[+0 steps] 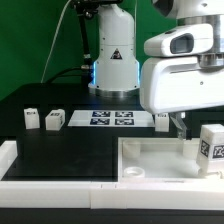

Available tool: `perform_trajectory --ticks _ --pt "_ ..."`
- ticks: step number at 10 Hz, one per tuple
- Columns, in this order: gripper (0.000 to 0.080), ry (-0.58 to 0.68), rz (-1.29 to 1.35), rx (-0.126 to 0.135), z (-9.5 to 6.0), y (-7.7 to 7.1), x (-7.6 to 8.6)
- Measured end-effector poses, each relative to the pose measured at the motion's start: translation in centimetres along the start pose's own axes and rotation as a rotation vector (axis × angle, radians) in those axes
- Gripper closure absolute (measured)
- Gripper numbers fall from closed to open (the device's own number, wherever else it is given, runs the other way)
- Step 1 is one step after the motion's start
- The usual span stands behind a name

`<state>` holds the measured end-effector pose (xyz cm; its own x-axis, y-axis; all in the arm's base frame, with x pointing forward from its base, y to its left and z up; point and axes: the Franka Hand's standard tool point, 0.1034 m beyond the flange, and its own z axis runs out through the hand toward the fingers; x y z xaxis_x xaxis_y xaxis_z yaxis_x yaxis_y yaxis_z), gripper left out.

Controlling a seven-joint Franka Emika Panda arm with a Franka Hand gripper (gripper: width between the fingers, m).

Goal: Assemble one leg

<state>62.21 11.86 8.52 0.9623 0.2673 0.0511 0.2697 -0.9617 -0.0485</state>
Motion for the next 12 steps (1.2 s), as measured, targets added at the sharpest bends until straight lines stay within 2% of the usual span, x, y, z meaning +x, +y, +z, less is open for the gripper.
perform_trajectory --ticks 1,2,4,6,7,8,10,12 --pt "0.0151 -0.108 -0.006 0.013 0.1 0.1 -0.2" --pt "0.0151 -0.049 -0.008 0.002 0.2 0.4 1.0" --pt "0.0151 -0.047 -0.008 0.002 0.4 0.3 0.8" --pt "0.0403 -0.048 -0.007 0.002 0.4 0.3 0.7" --pt "0.0403 -0.048 -0.008 0.002 0.4 0.3 0.7" --pt "0.0508 -0.048 0.012 0.002 0.5 0.3 0.7" --pt "0.0508 -0.048 0.050 0.002 0.5 0.3 0.7" --pt "0.0508 -0.019 0.315 0.012 0.5 0.3 0.8"
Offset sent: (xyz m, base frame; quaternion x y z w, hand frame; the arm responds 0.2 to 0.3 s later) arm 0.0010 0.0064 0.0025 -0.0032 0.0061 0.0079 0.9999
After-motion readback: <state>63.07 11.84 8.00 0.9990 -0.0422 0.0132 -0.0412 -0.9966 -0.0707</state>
